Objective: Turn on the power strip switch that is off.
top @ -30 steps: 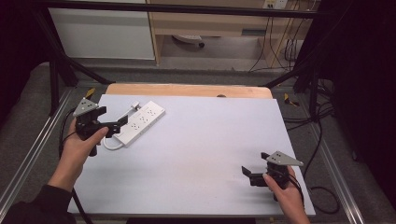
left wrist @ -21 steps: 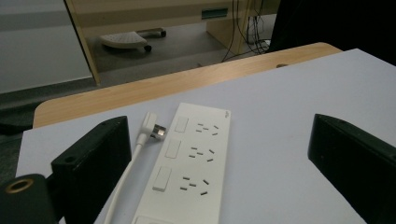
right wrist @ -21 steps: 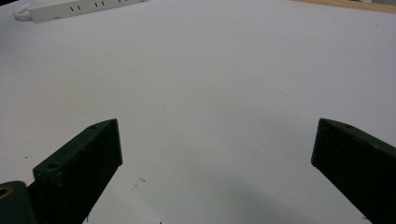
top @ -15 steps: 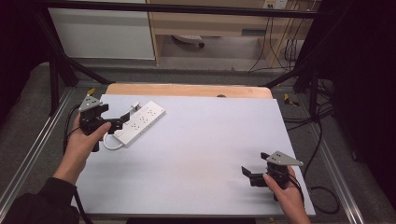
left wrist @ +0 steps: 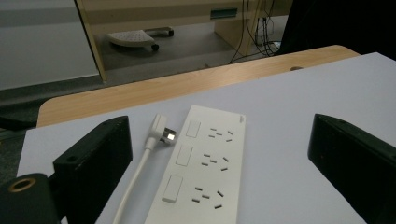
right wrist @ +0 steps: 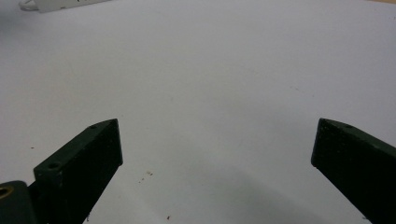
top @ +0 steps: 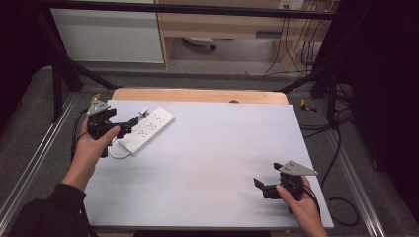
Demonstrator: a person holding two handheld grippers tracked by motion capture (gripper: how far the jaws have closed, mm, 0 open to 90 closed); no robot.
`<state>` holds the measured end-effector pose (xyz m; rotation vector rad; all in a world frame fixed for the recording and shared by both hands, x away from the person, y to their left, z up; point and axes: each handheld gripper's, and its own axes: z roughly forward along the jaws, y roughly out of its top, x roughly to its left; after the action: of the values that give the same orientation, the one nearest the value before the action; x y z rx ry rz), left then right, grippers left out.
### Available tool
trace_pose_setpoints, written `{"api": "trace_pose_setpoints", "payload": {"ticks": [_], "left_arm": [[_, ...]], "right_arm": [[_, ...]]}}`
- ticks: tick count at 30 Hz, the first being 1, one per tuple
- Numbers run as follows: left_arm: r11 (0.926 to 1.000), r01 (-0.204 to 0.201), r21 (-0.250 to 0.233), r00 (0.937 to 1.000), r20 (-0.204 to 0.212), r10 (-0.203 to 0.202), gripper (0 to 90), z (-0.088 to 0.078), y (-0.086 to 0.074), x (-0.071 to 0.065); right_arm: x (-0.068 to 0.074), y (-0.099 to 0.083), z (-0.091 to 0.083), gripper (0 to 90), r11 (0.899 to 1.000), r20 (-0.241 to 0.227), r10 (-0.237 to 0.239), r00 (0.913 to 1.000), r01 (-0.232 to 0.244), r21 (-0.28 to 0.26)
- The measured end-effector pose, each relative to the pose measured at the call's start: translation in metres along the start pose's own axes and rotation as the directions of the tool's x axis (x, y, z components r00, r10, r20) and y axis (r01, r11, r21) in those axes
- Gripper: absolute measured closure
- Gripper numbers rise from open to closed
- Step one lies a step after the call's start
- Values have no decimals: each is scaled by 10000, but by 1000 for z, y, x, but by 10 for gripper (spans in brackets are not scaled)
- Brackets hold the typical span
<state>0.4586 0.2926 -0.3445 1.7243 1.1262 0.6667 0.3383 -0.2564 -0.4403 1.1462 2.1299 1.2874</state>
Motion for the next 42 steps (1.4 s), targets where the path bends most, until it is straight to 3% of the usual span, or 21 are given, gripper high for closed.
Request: {"api": "trace_pose_setpoints", "payload": {"ticks": [14, 20, 42], "left_arm": [[9998, 185, 27, 9986, -486, -184, 75, 19, -6, 11], [9991, 430, -51, 9974, -583, -432, 76, 23, -6, 12], [9981, 153, 602, 9983, -574, -119, 78, 43, -13, 8]], "right_arm": [[-8, 4, -15, 29, 9993, 508, 277, 9983, -264, -267], [-6, -1, -12, 29, 9994, 395, 271, 9989, -262, -245], [-6, -3, -10, 29, 9997, 278, 230, 9993, -228, -64]]}}
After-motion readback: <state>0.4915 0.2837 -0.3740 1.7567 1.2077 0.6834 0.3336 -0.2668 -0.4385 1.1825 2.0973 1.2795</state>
